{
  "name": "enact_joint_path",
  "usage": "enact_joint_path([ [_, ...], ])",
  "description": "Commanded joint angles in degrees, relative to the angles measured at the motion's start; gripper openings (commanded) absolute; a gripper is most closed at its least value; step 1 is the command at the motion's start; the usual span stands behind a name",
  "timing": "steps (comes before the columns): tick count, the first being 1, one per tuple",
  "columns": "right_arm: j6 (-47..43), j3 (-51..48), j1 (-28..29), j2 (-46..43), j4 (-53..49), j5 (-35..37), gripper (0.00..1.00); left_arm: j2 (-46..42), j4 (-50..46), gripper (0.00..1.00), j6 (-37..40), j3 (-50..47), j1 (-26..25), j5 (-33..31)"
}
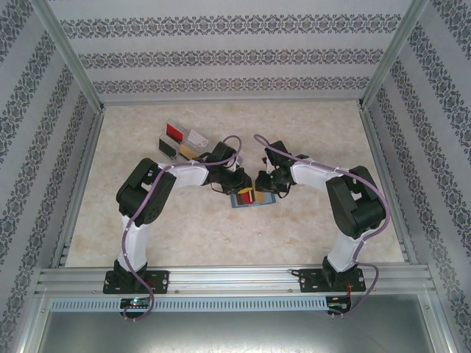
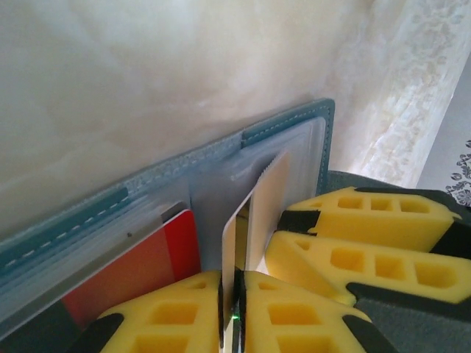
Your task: Take the credit cards out of the card holder
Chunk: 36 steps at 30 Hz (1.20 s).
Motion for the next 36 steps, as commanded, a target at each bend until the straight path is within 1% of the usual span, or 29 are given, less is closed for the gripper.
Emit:
enact_joint_path([
  [1,-0.36,-1.00,-0.26,0.89,-1.36,1.34,0.25,-3.64,2.28,0.08,1.34,-0.84,-0.02,2.07],
  [4,-0.28,-1.60,-0.29,0.45,-1.46,2.47,0.23,-5.16,0.96,0.03,3.19,-1.57,0.51,1.80],
  [7,0.75,-1.48,-0.45,-0.15,-2.05,3.05,0.22,-7.18,-2.93,0.03,5.98,-1.94,1.28,0.50],
  [12,1.92,-1.32,-0.45,-3.22,-0.48,0.45,0.24,-11.99,-9.18,0.03,11.04,-3.34,3.14,-2.12],
  [15,2.57,-2.10,-0.37,-7.39,2.60,-3.10,0.31,-15.73,-10.51,0.03,12.32,-4.54,4.90,-1.97],
  [19,4.13,-1.12,0.97,-10.92,5.71,-5.31,0.38,-21.67,-13.22,0.03,14.21,-5.18,7.35,-2.54],
  [22,5.84,-0.19,2.47,-12.24,10.20,-8.91,0.50,-25.81,-14.11,0.02,15.27,-6.24,10.00,-2.75],
  [23,6.42,0.58,3.13,-12.39,11.63,-10.02,0.54,-27.01,-14.06,0.02,15.09,-6.85,11.29,-2.51],
  [25,7.94,2.50,4.25,-11.64,14.08,-12.65,0.60,-29.33,-12.71,0.02,14.11,-8.46,13.69,-1.07],
  [28,11.90,5.38,5.46,-9.06,18.69,-17.03,0.62,-32.59,-8.86,0.01,10.25,-10.52,16.68,2.96],
  [33,20.45,8.98,6.08,-4.72,27.49,-21.75,0.66,-36.64,-8.36,0.01,6.18,-10.63,20.77,7.49],
  [36,26.87,9.35,6.25,-2.55,35.77,-25.29,0.68,-37.94,-6.87,0.01,3.47,-10.53,22.92,10.35],
])
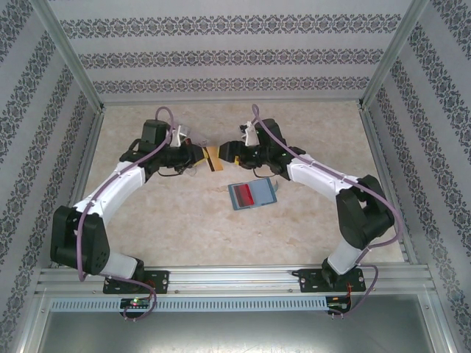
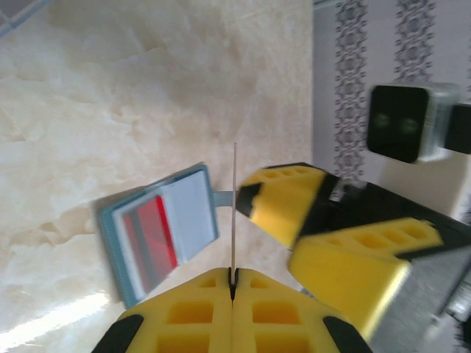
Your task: Take the credit cards out of the card holder
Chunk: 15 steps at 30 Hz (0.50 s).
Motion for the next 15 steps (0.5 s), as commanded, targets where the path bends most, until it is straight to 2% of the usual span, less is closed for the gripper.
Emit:
enact_joint_path([
  [1,10.27,1.31,0.45,2.65,12.61,-6.51,0.68,-2.42,3.34,0.01,-4.42,0.08,2.43,5.21],
  [8,19.53,0.70,1.62,5.04,25.68,-9.57,0.63,-5.79,3.41,0.01,-7.81,-0.68,6.00,6.47],
  [15,19.80,0.97,2.95,4.36,26.14,-10.52,0.56,-7.55,7.49,0.01,-12.25,-2.87,7.72,8.18],
])
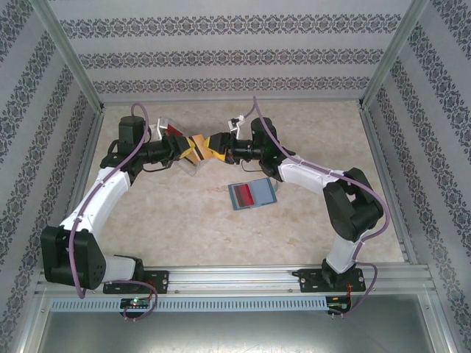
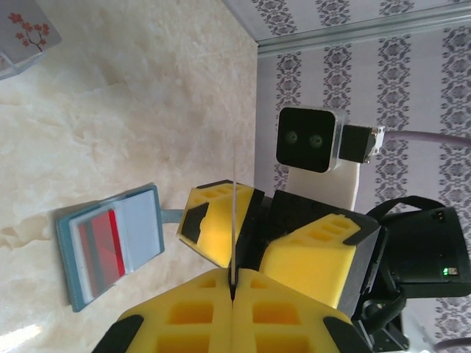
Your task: Take the credit cards out of the card holder
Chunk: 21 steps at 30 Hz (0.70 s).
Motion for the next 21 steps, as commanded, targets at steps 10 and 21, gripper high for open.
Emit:
enact_joint_path([
  [10,-2.73,-0.15,0.98,-1.35,2.36,-1.22,0.28,-1.50,6.01,0.02,-4.34,-3.89,1.04,-0.02],
  [21,-7.07,0.87,0.91,0.00,-0.12,-1.66,0.02,-1.93,-0.30,0.24,-1.13,-4.67,1.04,-4.90],
])
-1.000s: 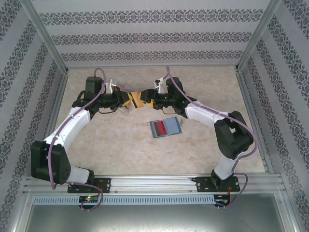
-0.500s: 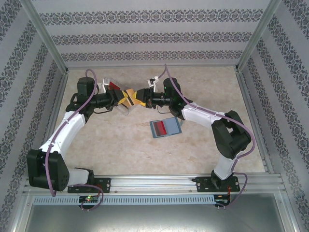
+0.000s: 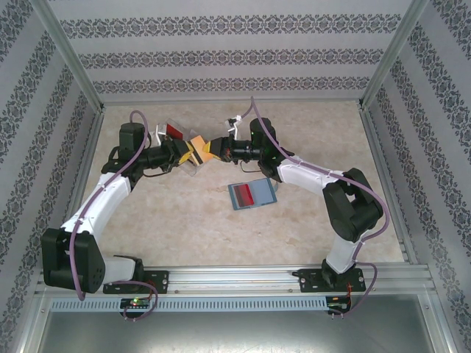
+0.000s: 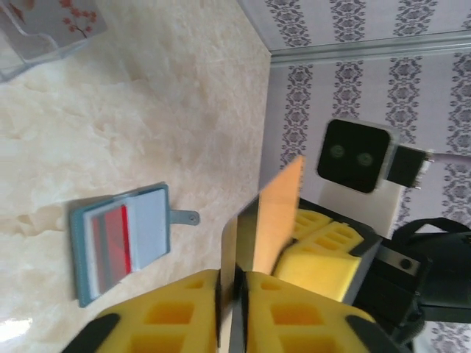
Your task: Take the credit cards out of the card holder
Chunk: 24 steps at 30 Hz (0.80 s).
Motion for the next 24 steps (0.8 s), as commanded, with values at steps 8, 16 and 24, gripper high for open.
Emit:
enact_joint_path([
  [8,-27.29,7.94,2.27,-0.29,-26.83,12.72,0.00,0.54,-11.89,0.57,10.35,-2.84,6.40,-15.49],
  [16,-48.11,23.21,6.82,7.74,-44.76,31.33,0.00,1.04,-21.10,0.85,20.12,-2.04,11.04,-26.31],
  [24,-58.51,39.75,7.94,20.57,-48.75,33.67,0.00,2.22,-22.92,1.00,25.73,-1.90,11.14,-28.52],
])
